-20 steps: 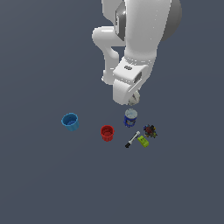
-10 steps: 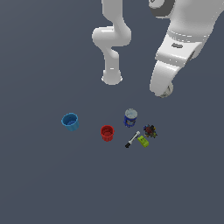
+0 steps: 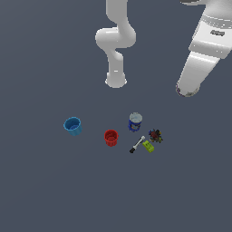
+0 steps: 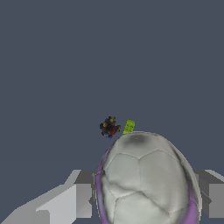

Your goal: Pick up a designated object from a clutter of objects.

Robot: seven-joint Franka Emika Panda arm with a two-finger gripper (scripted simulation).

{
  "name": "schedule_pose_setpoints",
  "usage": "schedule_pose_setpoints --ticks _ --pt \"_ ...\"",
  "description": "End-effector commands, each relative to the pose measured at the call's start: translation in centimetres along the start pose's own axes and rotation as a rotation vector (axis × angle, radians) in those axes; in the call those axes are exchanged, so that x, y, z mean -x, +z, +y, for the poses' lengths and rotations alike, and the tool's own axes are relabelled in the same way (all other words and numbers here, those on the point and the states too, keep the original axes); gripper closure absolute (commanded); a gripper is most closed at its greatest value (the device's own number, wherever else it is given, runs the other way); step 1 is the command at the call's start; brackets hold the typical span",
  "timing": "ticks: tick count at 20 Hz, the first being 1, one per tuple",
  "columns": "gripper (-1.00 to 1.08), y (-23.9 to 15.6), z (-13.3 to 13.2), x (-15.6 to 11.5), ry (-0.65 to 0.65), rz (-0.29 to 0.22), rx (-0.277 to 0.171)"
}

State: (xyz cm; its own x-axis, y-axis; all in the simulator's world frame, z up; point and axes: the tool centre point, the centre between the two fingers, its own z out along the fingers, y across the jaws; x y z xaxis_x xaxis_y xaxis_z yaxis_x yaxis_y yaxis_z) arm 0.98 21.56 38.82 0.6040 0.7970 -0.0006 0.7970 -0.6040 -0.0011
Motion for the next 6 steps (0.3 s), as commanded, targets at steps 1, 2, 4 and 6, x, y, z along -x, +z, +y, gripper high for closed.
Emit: schedule_pose_setpoints --ticks 1,2,4,6 --pt "1.08 -0.41 -0.15 -0.52 0.001 0.001 0.001" --pt "1.08 -0.49 -0.19 -0.64 0.001 0.001 0.001" --pt "1.08 -0.6 -0.23 -0.8 0.001 0.001 0.001" --pt "1.08 -0.63 -0.24 -0.85 0.001 0.001 0.001"
